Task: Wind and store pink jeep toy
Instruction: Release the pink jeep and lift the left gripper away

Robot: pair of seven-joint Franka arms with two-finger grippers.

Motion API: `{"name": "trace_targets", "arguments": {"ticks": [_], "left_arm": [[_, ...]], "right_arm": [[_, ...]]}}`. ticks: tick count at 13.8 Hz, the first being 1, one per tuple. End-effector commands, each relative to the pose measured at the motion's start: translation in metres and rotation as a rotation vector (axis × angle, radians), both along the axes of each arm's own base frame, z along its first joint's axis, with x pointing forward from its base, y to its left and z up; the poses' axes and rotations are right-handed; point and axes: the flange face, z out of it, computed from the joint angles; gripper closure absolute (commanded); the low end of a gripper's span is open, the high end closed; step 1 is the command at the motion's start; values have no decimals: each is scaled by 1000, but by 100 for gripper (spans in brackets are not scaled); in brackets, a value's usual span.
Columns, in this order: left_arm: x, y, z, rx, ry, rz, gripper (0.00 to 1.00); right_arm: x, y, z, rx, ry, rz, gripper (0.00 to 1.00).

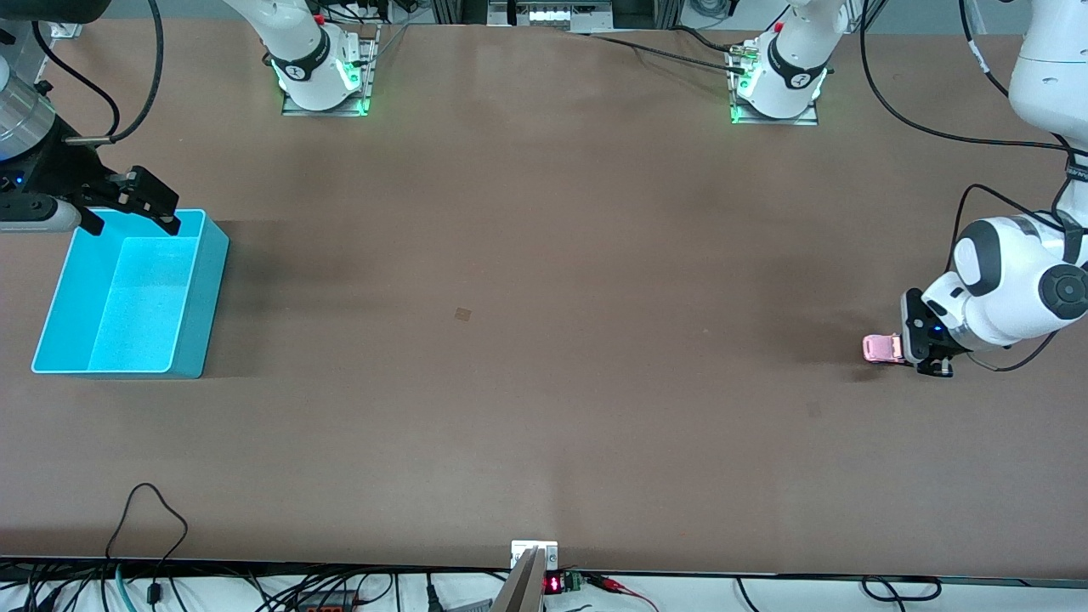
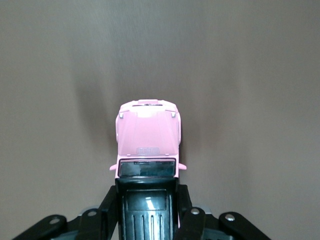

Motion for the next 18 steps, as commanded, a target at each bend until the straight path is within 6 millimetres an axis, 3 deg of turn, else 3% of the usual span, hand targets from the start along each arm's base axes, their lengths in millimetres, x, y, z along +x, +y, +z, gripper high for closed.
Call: {"name": "trace_targets", "arguments": {"ticks": [1, 4, 5, 6, 12, 18], "left_arm": [[-21, 21, -41, 2, 79, -18, 91], [-21, 26, -41, 1, 77, -10, 88], [-20, 26, -41, 0, 75, -8, 66], [-18, 30, -37, 1, 69, -3, 1], [-2, 17, -5, 2, 51, -4, 0], [35, -23, 73, 1, 146, 88, 0]], "right_arm": [[0, -1, 3, 2, 0, 13, 0], [0, -1, 3, 1, 3, 14, 0], [0, -1, 3, 2, 3, 14, 0], [-1, -1, 4, 2, 1, 14, 0], [-1, -1, 5, 2, 0, 17, 0], [-2, -1, 5, 1, 0, 20, 0]]}}
